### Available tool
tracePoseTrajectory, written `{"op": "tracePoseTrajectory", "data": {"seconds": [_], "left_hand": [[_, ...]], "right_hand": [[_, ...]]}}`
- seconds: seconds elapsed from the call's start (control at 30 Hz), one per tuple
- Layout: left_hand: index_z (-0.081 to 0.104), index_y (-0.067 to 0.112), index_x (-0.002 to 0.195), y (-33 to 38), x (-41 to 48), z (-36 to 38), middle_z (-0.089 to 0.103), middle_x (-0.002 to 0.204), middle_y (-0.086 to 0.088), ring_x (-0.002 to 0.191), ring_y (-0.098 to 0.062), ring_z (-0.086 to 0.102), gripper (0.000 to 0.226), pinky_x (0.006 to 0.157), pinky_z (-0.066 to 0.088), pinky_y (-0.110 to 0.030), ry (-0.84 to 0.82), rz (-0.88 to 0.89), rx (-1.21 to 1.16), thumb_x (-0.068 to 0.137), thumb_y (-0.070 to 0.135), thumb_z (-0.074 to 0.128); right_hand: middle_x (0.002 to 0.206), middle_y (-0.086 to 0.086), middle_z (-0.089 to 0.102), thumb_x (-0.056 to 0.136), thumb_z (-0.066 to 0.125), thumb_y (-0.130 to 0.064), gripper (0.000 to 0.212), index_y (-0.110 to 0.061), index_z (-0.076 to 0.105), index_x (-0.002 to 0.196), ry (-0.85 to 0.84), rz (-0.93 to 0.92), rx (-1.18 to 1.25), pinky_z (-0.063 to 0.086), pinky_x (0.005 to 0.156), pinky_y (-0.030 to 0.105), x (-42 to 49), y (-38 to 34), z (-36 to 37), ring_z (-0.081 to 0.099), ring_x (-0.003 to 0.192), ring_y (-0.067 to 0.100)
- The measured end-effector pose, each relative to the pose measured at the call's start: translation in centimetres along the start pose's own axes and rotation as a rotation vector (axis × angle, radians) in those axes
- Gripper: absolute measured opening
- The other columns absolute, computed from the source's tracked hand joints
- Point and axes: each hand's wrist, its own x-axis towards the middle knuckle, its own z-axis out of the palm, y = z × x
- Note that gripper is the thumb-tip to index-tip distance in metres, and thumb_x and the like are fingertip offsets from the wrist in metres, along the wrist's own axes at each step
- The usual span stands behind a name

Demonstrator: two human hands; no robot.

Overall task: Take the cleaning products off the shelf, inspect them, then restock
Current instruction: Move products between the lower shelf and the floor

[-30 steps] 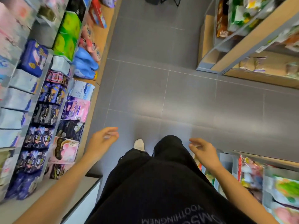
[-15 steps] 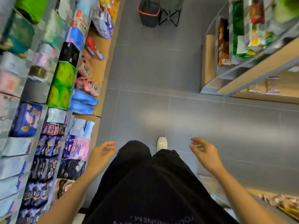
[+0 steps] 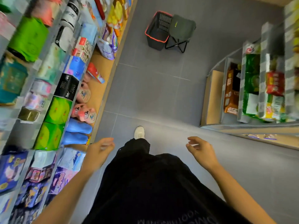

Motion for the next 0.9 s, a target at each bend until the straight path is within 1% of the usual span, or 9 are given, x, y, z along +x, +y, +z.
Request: {"op": "tracePoseTrajectory", "data": {"seconds": [0.07,0.17,0.33,0.4,0.53,0.63,0.77,0.83,0.9], "left_hand": [[0.07,0.03,0.105,3.5,4.3,-1.2,0.072,0.096,0.014,0.094,-0.01,0.068,0.022,0.086,0.05,-0.026,-0.009,0.034,0.003,0.092,0.011,0.072],[0.068,0.037,0.099,9.2,10.5,-2.5,0.072,0.091,0.018,0.09,-0.003,0.067,0.027,0.081,0.046,-0.015,-0.031,0.083,0.016,0.091,0.011,0.073],[0.07,0.035,0.103,18.2,20.4,-3.0,0.074,0.094,0.016,0.09,-0.001,0.068,0.023,0.086,0.049,-0.017,-0.076,0.128,0.079,0.091,0.016,0.073],[0.072,0.031,0.106,21.2,24.4,-2.6,0.075,0.095,0.011,0.093,-0.008,0.07,0.021,0.09,0.053,-0.026,-0.074,0.133,0.106,0.09,0.017,0.075],[0.073,0.03,0.107,26.6,30.8,-1.9,0.076,0.097,0.007,0.093,-0.016,0.071,0.024,0.091,0.056,-0.038,-0.085,0.068,0.19,0.084,0.035,0.074],[0.073,0.033,0.106,29.8,34.2,-2.2,0.076,0.097,0.004,0.093,-0.018,0.071,0.021,0.094,0.055,-0.042,-0.083,-0.018,0.218,0.085,0.034,0.075],[0.075,0.026,0.111,33.5,38.2,-3.0,0.076,0.098,0.004,0.092,-0.016,0.07,0.021,0.089,0.054,-0.034,-0.047,-0.084,0.229,0.09,0.029,0.073],[0.074,0.028,0.107,35.1,40.3,-3.5,0.075,0.097,0.009,0.09,-0.01,0.069,0.015,0.08,0.049,-0.022,-0.028,-0.1,0.216,0.093,0.024,0.072],[0.074,0.03,0.105,37.1,43.1,-3.8,0.075,0.097,0.011,0.088,-0.002,0.066,0.014,0.077,0.044,-0.018,-0.018,-0.115,0.192,0.092,0.028,0.072]], "right_hand": [[0.109,-0.001,0.071,0.094,0.069,-0.026,0.029,-0.021,0.067,0.122,-0.005,0.034,0.005,0.052,0.085,0.029,2.8,-2.0,-1.5,0.067,0.088,0.015],[0.109,0.003,0.071,0.093,0.07,-0.024,0.029,-0.018,0.067,0.122,-0.005,0.094,0.048,0.052,0.087,0.031,7.3,-4.6,-4.2,0.068,0.089,0.017],[0.108,0.001,0.071,0.092,0.071,-0.024,0.029,-0.018,0.068,0.121,0.012,0.145,0.085,0.048,0.082,0.027,15.8,-7.8,-8.6,0.066,0.084,0.01],[0.109,0.001,0.071,0.092,0.072,-0.023,0.03,-0.018,0.067,0.122,0.01,0.139,0.097,0.051,0.085,0.031,20.2,-8.8,-10.5,0.067,0.087,0.013],[0.114,0.003,0.071,0.092,0.071,-0.022,0.036,-0.015,0.065,0.127,-0.027,0.087,0.116,0.055,0.094,0.045,29.6,-12.1,-15.1,0.068,0.094,0.018],[0.111,-0.002,0.071,0.092,0.071,-0.026,0.034,-0.02,0.067,0.125,-0.04,0.014,0.1,0.056,0.093,0.043,35.7,-16.0,-19.1,0.068,0.094,0.015],[0.112,-0.007,0.071,0.092,0.07,-0.029,0.035,-0.023,0.066,0.126,-0.084,-0.088,0.035,0.056,0.092,0.037,43.9,-22.6,-24.1,0.068,0.095,0.013],[0.111,-0.009,0.069,0.093,0.07,-0.028,0.035,-0.022,0.066,0.127,-0.095,-0.141,0.002,0.052,0.09,0.032,48.0,-26.2,-25.9,0.066,0.094,0.012],[0.109,-0.008,0.068,0.093,0.069,-0.028,0.036,-0.021,0.065,0.128,-0.106,-0.186,-0.034,0.049,0.087,0.028,52.2,-29.7,-27.3,0.063,0.095,0.011]]}}
